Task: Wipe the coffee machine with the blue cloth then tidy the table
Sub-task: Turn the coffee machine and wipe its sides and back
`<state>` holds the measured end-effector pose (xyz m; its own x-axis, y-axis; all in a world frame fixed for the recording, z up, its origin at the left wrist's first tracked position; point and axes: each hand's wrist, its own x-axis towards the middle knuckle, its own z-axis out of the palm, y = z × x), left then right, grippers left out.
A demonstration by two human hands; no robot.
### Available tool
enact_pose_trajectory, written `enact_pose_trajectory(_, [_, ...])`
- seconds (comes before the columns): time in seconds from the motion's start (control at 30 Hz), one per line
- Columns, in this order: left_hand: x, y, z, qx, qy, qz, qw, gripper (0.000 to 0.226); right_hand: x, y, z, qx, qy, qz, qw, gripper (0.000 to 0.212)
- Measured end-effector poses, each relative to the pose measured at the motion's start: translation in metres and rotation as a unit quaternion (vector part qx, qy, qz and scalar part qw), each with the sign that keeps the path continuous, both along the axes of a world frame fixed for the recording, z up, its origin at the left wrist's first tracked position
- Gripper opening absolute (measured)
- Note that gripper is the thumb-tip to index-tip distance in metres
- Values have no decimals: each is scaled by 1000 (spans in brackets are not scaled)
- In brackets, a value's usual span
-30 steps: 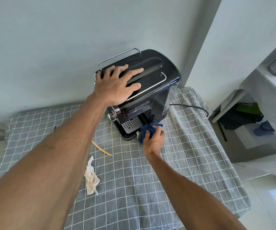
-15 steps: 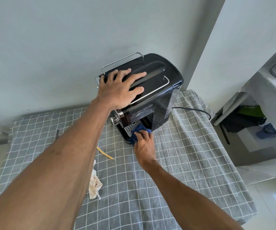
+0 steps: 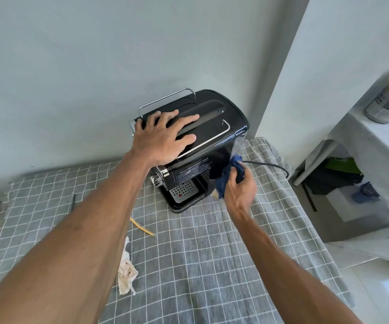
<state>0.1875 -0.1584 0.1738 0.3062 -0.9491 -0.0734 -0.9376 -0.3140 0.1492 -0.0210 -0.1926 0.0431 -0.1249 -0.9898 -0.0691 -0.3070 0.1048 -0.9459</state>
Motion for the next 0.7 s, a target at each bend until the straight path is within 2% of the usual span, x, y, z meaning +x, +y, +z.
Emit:
enact_pose_trajectory(0.07, [0, 0, 0, 0, 2, 0, 1000, 53, 7, 2, 30, -74, -48, -10, 996, 22])
enact_pose_trajectory(0.13, [0, 0, -1, -2, 1, 3, 1000, 52, 16, 16, 48, -169, -61, 28, 983, 27])
enact_pose_trajectory(0.17, [0, 1, -1, -3, 2, 4, 1000, 52, 19, 25, 52, -208, -57, 69, 974, 29])
enact_pose_trajectory(0.23, [-1, 1, -1, -6, 1, 4, 1000, 53, 22, 37, 52, -289, 5, 136, 948, 34])
enact_pose_trajectory(0.27, [-1, 1, -1, -6, 1, 4, 1000, 53, 21, 33, 54, -289, 16, 131, 948, 34])
enact_pose_trajectory(0.33, [-1, 1, 0, -1, 5, 4, 1000, 53, 18, 12, 67, -204, -25, 39, 978, 31])
enact_pose_trajectory(0.4, [-1, 1, 1, 1, 4, 6, 1000, 52, 13, -10, 78, -139, -50, -13, 989, 29])
enact_pose_trajectory(0.5, [-1, 0, 1, -4, 4, 7, 1000, 53, 10, -10, 80, -204, -28, 56, 977, 28])
enact_pose_trajectory(0.6, [-2, 1, 0, -5, 5, 4, 1000, 53, -2, -4, 72, -247, 42, 143, 957, 28])
enact_pose_trajectory(0.7, [-1, 1, 2, -2, 7, 2, 1000, 54, -12, -30, 95, -163, 27, 65, 984, 26])
